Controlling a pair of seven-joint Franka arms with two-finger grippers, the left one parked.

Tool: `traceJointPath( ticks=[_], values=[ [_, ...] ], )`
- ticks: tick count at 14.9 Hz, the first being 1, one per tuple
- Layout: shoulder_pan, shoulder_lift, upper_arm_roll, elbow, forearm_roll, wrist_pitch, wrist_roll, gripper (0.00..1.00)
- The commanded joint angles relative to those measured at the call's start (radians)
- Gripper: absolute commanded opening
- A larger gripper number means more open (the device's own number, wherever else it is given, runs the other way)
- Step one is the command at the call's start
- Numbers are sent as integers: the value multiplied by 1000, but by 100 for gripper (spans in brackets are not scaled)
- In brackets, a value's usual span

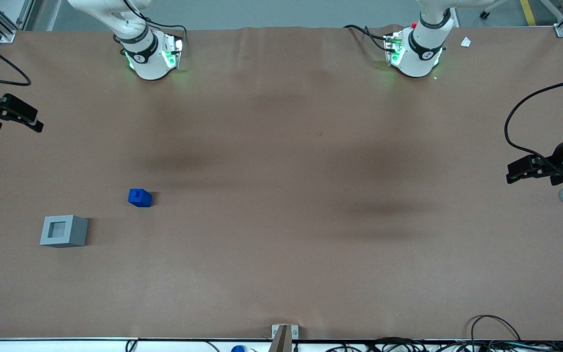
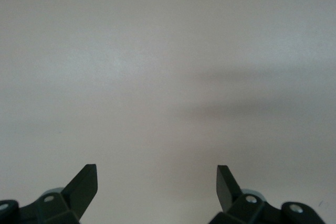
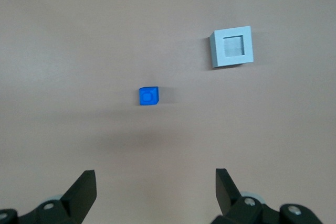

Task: Insert blue part into gray base with right arm
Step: 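Move the open right gripper over the small blue block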

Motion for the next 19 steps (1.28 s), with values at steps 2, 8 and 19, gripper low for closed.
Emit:
traceJointPath(
  ticks=[2,8,19],
  values=[
    [-5,24,8,36,-38,-5,-5,100],
    [1,92,8,64,-32,-9,4,100],
    [36,158,12,-195,47,239,9,100]
  ],
)
